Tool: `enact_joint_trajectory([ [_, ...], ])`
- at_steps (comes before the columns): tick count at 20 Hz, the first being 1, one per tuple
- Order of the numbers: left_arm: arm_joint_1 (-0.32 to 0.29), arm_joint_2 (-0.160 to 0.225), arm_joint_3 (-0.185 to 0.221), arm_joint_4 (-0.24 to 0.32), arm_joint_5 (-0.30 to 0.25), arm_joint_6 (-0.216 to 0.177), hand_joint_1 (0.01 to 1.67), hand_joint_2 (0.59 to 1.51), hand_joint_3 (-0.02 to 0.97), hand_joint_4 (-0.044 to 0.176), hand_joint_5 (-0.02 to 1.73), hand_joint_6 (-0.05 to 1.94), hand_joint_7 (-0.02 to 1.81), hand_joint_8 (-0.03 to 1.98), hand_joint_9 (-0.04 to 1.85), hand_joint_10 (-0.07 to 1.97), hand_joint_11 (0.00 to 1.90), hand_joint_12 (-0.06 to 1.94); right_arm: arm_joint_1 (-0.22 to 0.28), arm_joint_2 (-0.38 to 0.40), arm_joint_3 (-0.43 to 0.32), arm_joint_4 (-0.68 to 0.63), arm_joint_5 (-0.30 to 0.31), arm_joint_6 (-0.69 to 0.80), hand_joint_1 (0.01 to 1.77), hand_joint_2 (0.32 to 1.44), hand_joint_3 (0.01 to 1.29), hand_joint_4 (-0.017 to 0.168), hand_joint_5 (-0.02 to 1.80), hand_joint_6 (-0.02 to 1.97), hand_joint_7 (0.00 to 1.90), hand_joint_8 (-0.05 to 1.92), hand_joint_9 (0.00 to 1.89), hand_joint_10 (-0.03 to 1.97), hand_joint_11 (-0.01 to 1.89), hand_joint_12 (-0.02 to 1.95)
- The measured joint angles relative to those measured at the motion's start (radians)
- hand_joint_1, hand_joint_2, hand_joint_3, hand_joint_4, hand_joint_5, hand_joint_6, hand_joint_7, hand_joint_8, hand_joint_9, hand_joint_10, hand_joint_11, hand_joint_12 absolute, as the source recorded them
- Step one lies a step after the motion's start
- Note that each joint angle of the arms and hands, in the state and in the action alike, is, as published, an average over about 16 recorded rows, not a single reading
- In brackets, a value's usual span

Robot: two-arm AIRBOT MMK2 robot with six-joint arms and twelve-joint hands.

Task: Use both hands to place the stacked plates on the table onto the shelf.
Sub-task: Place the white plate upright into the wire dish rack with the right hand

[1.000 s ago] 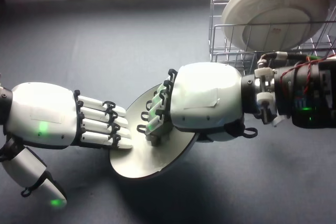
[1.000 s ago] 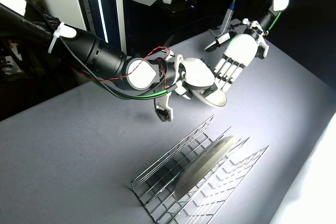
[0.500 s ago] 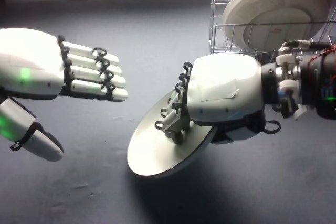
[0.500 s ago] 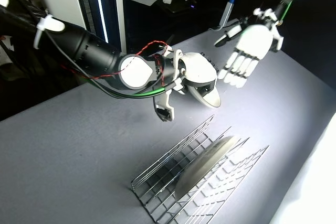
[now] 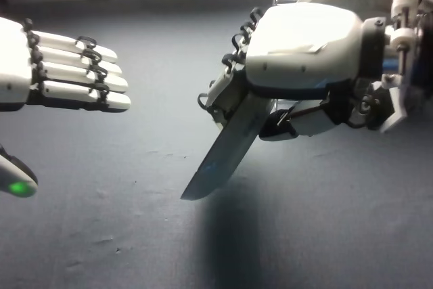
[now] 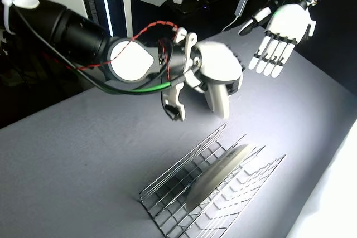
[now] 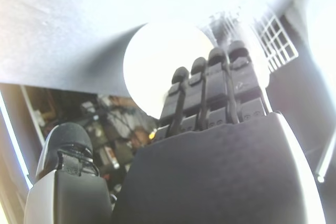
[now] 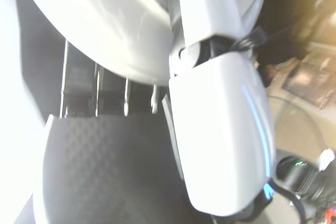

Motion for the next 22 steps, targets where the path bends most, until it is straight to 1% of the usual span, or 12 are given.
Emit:
enact_joint_trajectory([
  [2, -0.004, 0.012, 0.003, 0.001, -0.002, -0.006, 0.01, 1.064, 0.021, 0.002, 0.01, 0.02, 0.01, 0.01, 0.02, 0.01, 0.01, 0.01, 0.02, 0.023, -0.021, 0.074, -0.009, 0.0, 1.39, 0.99, 0.01, -0.003, 0.89, 0.94, 0.99, 0.92, 1.0, 1.18, 0.94, 1.34],
  [5, -0.008, 0.021, 0.014, 0.002, -0.004, -0.012, 0.01, 1.063, 0.021, 0.002, 0.02, 0.02, 0.01, 0.01, 0.02, 0.01, 0.02, 0.01, 0.05, 0.057, -0.051, 0.198, -0.027, 0.0, 1.39, 1.0, 0.01, -0.003, 0.9, 0.93, 1.01, 0.91, 1.01, 1.18, 0.94, 1.34],
  [9, -0.011, 0.02, 0.034, 0.001, -0.004, -0.015, 0.01, 1.061, 0.021, 0.002, 0.02, 0.02, 0.01, 0.01, 0.02, 0.01, 0.02, 0.01, 0.083, 0.1, -0.081, 0.364, -0.058, 0.0, 1.39, 1.0, 0.01, -0.003, 0.91, 0.93, 1.01, 0.9, 1.01, 1.17, 0.95, 1.34],
  [14, -0.014, 0.011, 0.057, 0.004, -0.002, -0.015, 0.01, 1.059, 0.02, 0.002, 0.02, 0.02, 0.01, 0.02, 0.02, 0.01, 0.02, 0.01, 0.116, 0.145, -0.099, 0.553, -0.103, 0.0, 1.39, 1.0, 0.01, -0.004, 0.91, 0.9, 1.01, 0.91, 1.02, 1.18, 0.96, 1.35],
  [18, -0.021, 0.005, 0.066, 0.01, -0.003, -0.017, 0.01, 1.06, 0.021, 0.002, 0.02, 0.02, 0.01, 0.02, 0.02, 0.01, 0.02, 0.01, 0.132, 0.174, -0.102, 0.661, -0.13, 0.0, 1.39, 1.0, 0.01, -0.006, 0.89, 0.92, 0.99, 0.95, 1.01, 1.2, 0.95, 1.37],
  [22, -0.027, 0.004, 0.069, 0.021, -0.003, -0.019, 0.01, 1.059, 0.021, 0.002, 0.02, 0.02, 0.01, 0.02, 0.02, 0.01, 0.02, 0.01, 0.137, 0.197, -0.093, 0.72, -0.147, 0.0, 1.39, 1.0, 0.01, -0.007, 0.87, 0.92, 0.97, 1.0, 1.0, 1.24, 0.94, 1.41],
])
